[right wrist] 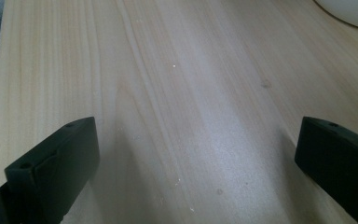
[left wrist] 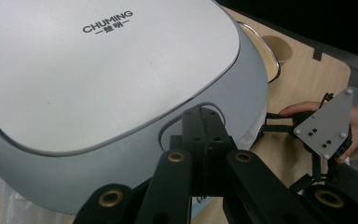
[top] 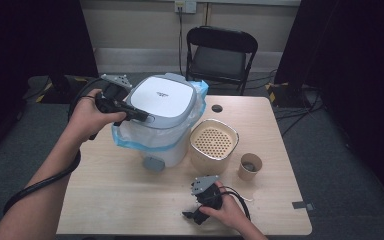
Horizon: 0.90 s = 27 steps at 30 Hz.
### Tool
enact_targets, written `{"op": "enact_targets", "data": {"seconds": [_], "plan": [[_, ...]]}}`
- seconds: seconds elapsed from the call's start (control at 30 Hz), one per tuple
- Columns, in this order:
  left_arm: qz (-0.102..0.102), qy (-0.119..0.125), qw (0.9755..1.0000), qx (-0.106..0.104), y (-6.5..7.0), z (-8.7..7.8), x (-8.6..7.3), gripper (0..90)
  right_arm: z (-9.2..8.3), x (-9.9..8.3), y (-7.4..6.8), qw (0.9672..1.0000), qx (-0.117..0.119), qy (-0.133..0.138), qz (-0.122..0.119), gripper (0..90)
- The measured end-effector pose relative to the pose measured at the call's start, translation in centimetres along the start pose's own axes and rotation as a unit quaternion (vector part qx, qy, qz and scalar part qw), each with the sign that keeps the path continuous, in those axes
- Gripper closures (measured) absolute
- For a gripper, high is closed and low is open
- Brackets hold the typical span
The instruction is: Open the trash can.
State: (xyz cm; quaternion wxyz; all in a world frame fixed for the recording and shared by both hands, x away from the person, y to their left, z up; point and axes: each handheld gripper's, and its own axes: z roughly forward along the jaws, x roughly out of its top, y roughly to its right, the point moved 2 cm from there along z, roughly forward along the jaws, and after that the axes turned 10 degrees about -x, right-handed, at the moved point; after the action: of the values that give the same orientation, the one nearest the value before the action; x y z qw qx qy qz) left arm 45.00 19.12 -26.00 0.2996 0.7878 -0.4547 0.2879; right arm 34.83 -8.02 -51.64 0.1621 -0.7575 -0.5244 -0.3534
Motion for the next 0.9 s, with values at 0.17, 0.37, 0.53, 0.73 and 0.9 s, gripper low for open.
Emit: {"op": "enact_targets", "data": {"seconds": [0.17,0.37,0.53,0.73,0.9], "plan": [[-0.002,0.000,1.0000,0.000,0.0,0.0,-0.1,90.0,0.0,0.0,0.0,1.0000,0.000,0.000,0.000,0.0],[0.003,0.012,0.9999,0.001,0.0,-0.2,-0.1,90.0,0.0,0.0,0.1,1.0000,0.000,0.002,-0.004,0.0],[-0.003,0.025,0.9996,-0.014,0.1,-0.6,-0.3,84.1,0.0,0.0,0.1,1.0000,0.000,0.002,-0.004,0.0],[-0.003,0.027,0.9992,-0.029,0.8,-1.0,-1.1,77.8,0.0,0.0,0.0,1.0000,-0.001,0.001,-0.003,0.0],[-0.009,0.027,0.9991,-0.032,0.8,-1.1,-2.3,69.6,0.0,0.0,0.1,1.0000,0.000,0.002,-0.004,0.0]]}}
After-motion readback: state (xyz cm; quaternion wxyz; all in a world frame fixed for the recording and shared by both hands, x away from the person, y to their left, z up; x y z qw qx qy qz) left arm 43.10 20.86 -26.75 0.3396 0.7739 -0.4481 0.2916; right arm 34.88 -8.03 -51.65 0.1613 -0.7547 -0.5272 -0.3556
